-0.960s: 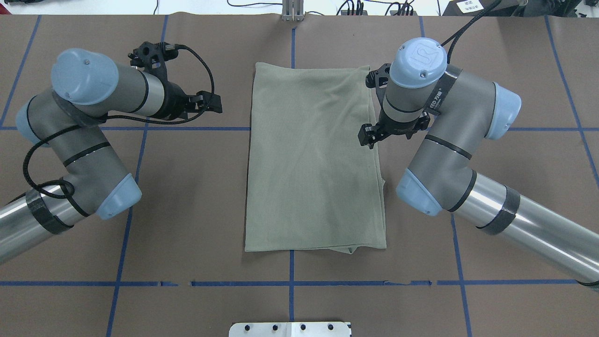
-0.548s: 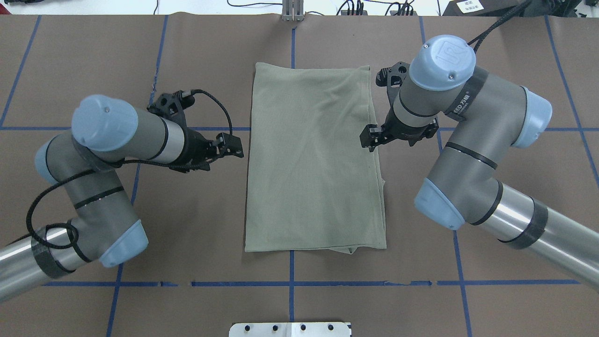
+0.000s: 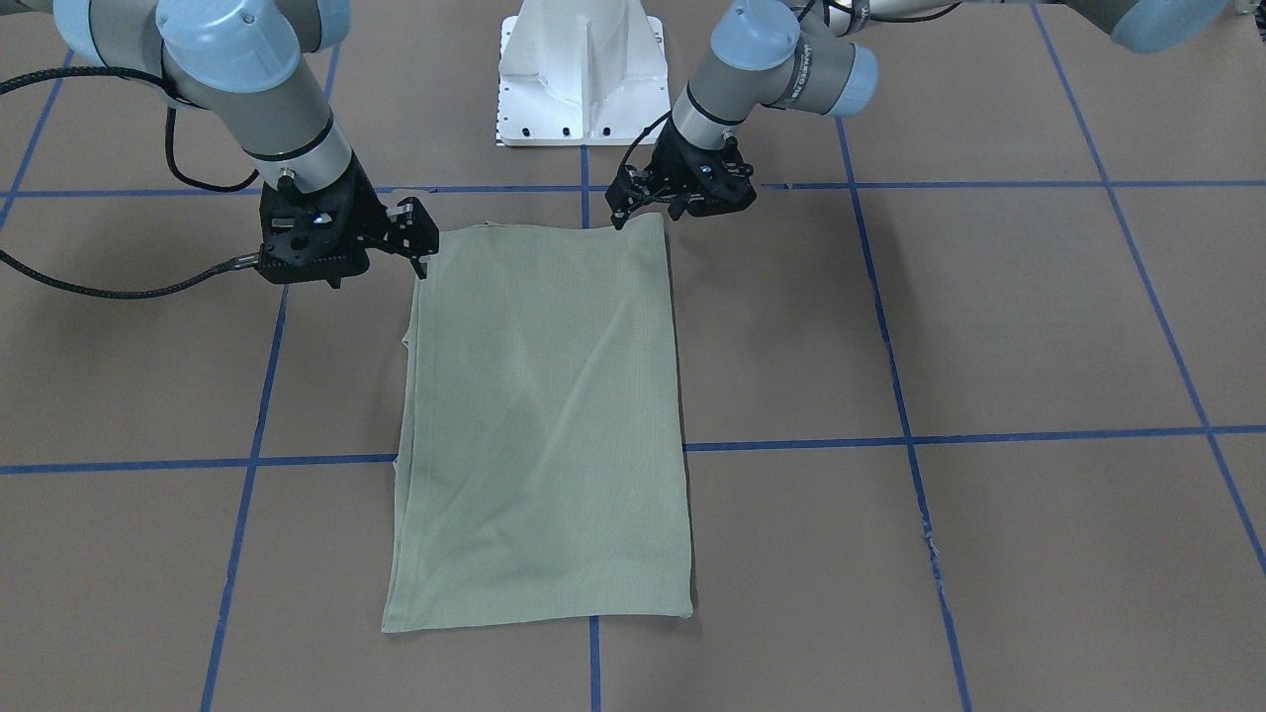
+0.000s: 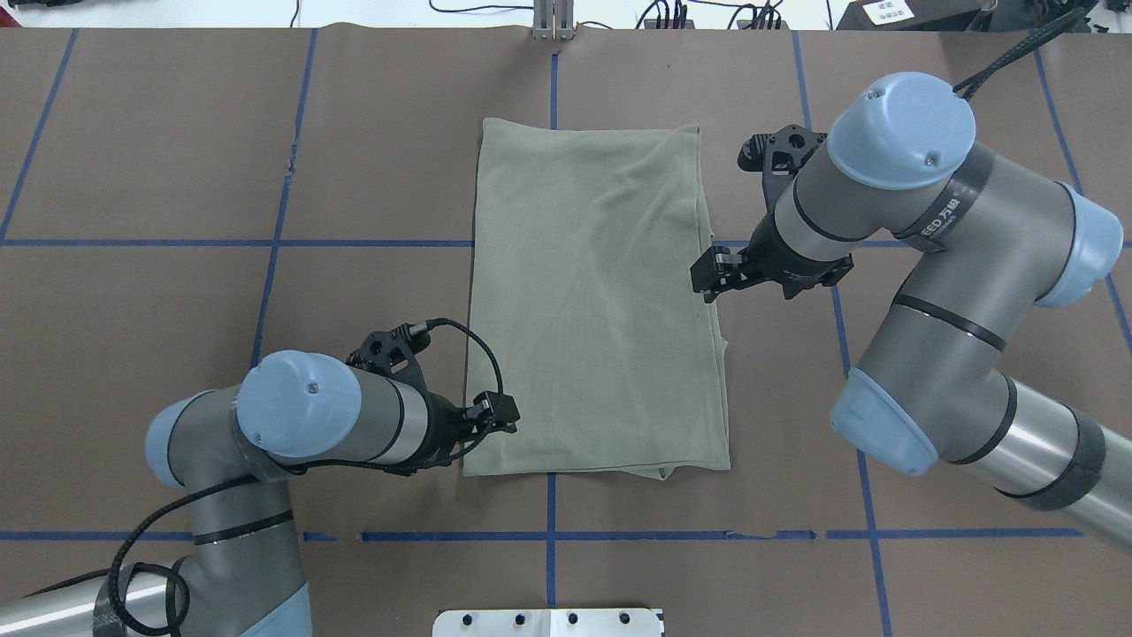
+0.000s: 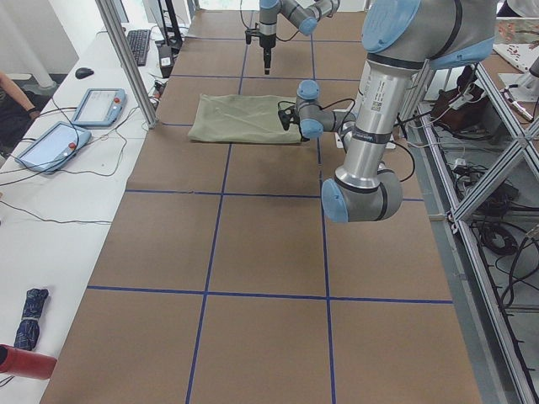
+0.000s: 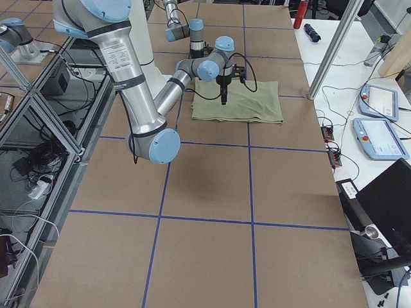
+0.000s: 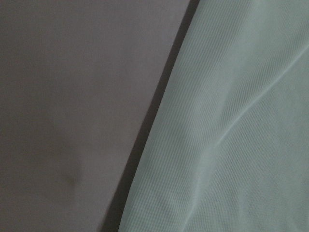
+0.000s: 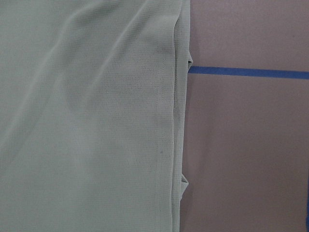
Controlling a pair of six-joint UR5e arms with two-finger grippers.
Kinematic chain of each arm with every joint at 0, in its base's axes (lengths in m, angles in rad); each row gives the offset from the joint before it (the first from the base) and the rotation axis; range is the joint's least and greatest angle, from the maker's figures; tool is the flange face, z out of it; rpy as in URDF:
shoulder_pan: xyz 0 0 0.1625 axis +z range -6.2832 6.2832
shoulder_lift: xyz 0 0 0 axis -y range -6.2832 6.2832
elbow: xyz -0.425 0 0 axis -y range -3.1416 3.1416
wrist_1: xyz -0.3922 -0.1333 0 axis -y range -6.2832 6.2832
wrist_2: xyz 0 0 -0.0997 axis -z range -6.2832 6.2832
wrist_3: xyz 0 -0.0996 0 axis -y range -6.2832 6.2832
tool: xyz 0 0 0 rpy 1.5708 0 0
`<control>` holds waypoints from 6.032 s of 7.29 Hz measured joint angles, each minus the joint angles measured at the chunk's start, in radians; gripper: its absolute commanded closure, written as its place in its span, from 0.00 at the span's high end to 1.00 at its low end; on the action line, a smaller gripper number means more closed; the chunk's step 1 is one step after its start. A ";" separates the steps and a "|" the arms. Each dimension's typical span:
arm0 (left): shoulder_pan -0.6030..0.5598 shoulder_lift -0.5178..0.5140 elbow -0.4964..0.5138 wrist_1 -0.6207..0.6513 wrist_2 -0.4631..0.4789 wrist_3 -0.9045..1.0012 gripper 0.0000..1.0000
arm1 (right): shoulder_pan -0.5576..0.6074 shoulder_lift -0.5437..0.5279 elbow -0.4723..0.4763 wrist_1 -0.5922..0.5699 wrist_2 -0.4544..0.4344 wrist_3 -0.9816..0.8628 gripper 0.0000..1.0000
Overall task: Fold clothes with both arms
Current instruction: 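Move the left gripper to the shirt edge nearest the robot, then move the right gripper down to the shirt edge nearest the robot, then grasp the near edge of the folded shirt with both grippers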
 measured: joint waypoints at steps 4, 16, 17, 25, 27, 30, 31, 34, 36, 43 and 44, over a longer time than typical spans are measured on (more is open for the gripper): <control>0.006 -0.007 0.016 0.030 0.019 -0.001 0.86 | -0.003 0.000 -0.002 0.001 -0.001 0.006 1.00; 0.010 -0.020 0.029 0.036 0.045 0.001 0.00 | -0.003 0.002 -0.001 0.001 -0.003 0.009 1.00; 0.011 -0.021 0.025 0.040 0.046 0.003 0.00 | -0.003 0.002 0.000 0.001 -0.003 0.014 1.00; 0.011 -0.038 0.012 0.048 0.035 0.014 0.00 | -0.287 -0.017 0.020 0.104 -0.234 0.726 1.00; 0.011 -0.039 0.012 0.047 0.034 0.014 0.00 | -0.350 -0.048 0.027 0.108 -0.308 0.899 1.00; 0.011 -0.042 0.014 0.048 0.034 0.014 0.00 | -0.413 -0.105 0.024 0.149 -0.366 1.016 1.00; 0.011 -0.044 0.014 0.048 0.035 0.014 0.00 | -0.424 -0.108 0.017 0.156 -0.369 1.023 1.00; 0.011 -0.046 0.015 0.049 0.036 0.014 0.00 | -0.440 -0.093 -0.037 0.161 -0.372 1.025 1.00; 0.011 -0.047 0.014 0.049 0.037 0.014 0.00 | -0.441 -0.089 -0.051 0.162 -0.372 1.024 1.00; 0.014 -0.050 0.021 0.049 0.039 0.014 0.00 | -0.444 -0.085 -0.059 0.167 -0.369 1.021 0.03; 0.016 -0.049 0.022 0.049 0.040 0.013 0.00 | -0.444 -0.085 -0.058 0.167 -0.369 1.020 0.00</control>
